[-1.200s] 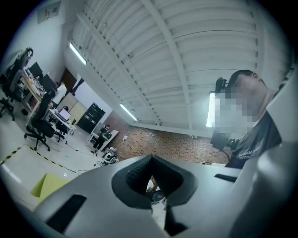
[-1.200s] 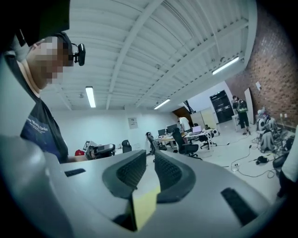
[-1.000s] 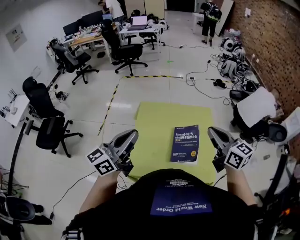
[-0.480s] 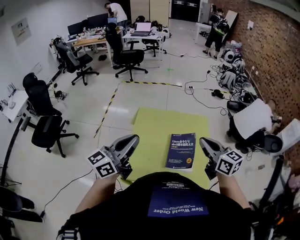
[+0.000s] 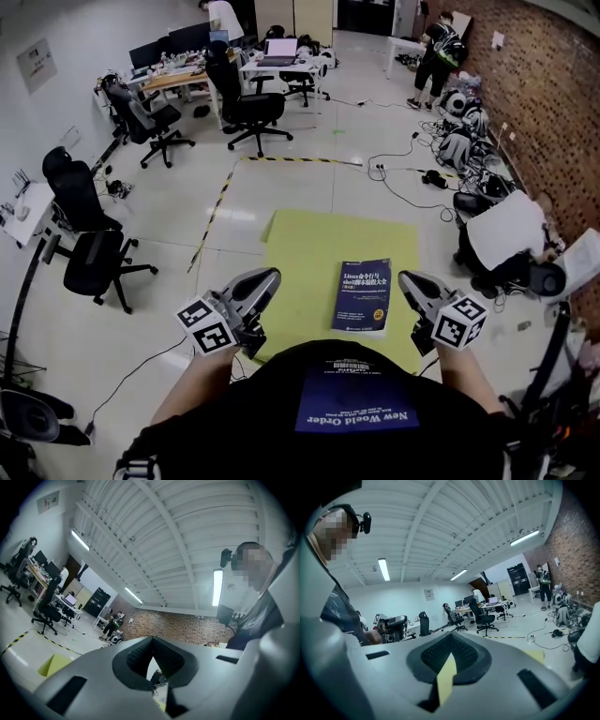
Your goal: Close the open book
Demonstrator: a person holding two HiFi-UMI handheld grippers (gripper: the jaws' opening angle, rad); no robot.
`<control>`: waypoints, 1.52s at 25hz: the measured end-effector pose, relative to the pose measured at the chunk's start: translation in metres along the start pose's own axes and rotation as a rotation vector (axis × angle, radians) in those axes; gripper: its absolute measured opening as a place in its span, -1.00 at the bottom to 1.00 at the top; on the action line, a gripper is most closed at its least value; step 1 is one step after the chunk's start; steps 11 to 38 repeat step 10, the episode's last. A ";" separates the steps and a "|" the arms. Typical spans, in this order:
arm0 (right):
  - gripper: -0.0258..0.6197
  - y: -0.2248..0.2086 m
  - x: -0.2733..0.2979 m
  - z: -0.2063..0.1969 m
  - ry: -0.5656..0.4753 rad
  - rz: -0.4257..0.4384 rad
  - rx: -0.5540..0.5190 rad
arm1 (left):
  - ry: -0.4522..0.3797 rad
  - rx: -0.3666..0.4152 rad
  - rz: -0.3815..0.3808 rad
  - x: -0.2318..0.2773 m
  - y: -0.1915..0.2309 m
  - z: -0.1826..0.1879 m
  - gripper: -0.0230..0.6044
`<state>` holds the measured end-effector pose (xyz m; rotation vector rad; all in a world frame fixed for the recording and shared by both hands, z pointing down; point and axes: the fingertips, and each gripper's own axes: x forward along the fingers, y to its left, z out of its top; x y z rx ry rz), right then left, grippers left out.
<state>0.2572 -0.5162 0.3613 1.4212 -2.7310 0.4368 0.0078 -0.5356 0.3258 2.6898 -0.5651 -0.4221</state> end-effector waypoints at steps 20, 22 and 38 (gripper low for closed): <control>-0.97 0.010 0.004 0.004 -0.005 0.014 -0.018 | -0.002 0.005 0.001 -0.007 0.000 0.004 -0.91; -0.97 0.010 0.004 0.004 -0.005 0.014 -0.018 | -0.002 0.005 0.001 -0.007 0.000 0.004 -0.91; -0.97 0.010 0.004 0.004 -0.005 0.014 -0.018 | -0.002 0.005 0.001 -0.007 0.000 0.004 -0.91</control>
